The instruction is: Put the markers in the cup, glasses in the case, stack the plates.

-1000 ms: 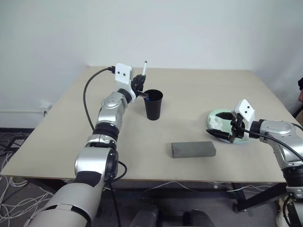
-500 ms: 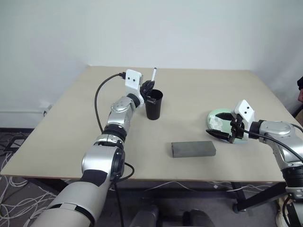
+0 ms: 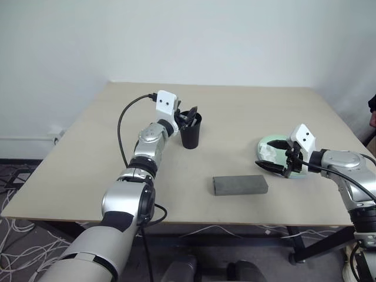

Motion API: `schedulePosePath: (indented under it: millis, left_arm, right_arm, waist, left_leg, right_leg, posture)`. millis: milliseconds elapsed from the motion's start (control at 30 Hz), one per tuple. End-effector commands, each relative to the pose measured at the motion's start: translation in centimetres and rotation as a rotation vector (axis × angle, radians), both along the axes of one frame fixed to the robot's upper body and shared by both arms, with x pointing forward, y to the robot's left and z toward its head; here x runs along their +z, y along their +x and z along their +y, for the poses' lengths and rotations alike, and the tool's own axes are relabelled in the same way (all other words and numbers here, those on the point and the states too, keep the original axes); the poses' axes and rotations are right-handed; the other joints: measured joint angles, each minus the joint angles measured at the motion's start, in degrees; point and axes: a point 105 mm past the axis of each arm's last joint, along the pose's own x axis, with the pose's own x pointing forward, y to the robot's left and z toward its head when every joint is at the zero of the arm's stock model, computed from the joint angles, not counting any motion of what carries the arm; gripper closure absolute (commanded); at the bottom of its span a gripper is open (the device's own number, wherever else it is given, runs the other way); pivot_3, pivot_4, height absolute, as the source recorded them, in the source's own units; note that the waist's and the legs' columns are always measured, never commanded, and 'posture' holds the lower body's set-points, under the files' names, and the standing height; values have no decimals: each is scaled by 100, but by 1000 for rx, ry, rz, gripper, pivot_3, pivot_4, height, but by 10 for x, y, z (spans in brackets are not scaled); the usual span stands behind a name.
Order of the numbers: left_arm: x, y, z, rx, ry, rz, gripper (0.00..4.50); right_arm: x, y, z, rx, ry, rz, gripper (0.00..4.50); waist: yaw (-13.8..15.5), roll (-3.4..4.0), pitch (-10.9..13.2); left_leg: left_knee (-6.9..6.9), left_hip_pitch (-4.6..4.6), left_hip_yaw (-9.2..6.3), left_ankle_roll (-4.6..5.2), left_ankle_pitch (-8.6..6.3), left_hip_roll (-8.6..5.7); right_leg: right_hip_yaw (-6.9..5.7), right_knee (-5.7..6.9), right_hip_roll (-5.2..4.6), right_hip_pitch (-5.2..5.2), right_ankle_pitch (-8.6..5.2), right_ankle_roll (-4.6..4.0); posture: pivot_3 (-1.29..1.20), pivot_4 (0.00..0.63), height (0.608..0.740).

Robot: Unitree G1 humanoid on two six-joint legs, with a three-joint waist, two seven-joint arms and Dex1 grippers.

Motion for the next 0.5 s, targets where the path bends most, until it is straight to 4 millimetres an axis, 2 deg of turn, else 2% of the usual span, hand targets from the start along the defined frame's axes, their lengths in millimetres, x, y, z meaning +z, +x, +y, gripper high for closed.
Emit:
schedulePosePath:
  millis: [33, 167, 300, 400, 500]
  left_arm:
    - [17, 1, 2, 2, 6, -67, 997]
    - [19, 1, 7, 0, 4, -74, 997]
    - [35, -4, 14, -71, -6, -120, 997]
    - [40, -22, 34, -207, 53, -114, 997]
    - [37, -51, 63, -301, 144, -59, 997]
  right_arm:
    - [16, 4, 0, -1, 10, -63, 0]
    - [16, 4, 0, 0, 11, -64, 0]
    - [16, 2, 1, 2, 12, -62, 0]
    - [15, -2, -2, -1, 10, -54, 0]
    - [13, -6, -6, -5, 1, -47, 0]
  waist:
    - [0, 0, 0]
    - [-1, 0, 0]
    - [-3, 0, 0]
    - [-53, 1, -1]
    - [-171, 3, -2]
  left_leg:
    - [1, 0, 0, 0, 0, 0]
    - [3, 0, 0, 0, 0, 0]
    - [3, 0, 0, 0, 0, 0]
    - [1, 0, 2, 0, 0, 1]
    - [-9, 1, 9, -1, 0, 3]
  right_leg:
    - [0, 0, 0, 0, 0, 0]
    - [0, 1, 0, 0, 1, 0]
    - [1, 3, 1, -1, 2, -1]
    - [4, 4, 2, -2, 1, -2]
    - [20, 5, 5, -11, 1, -4]
  posture:
    - [0, 0, 731]
    - [0, 0, 731]
    - [0, 0, 731]
    - [0, 0, 731]
    - [0, 0, 731]
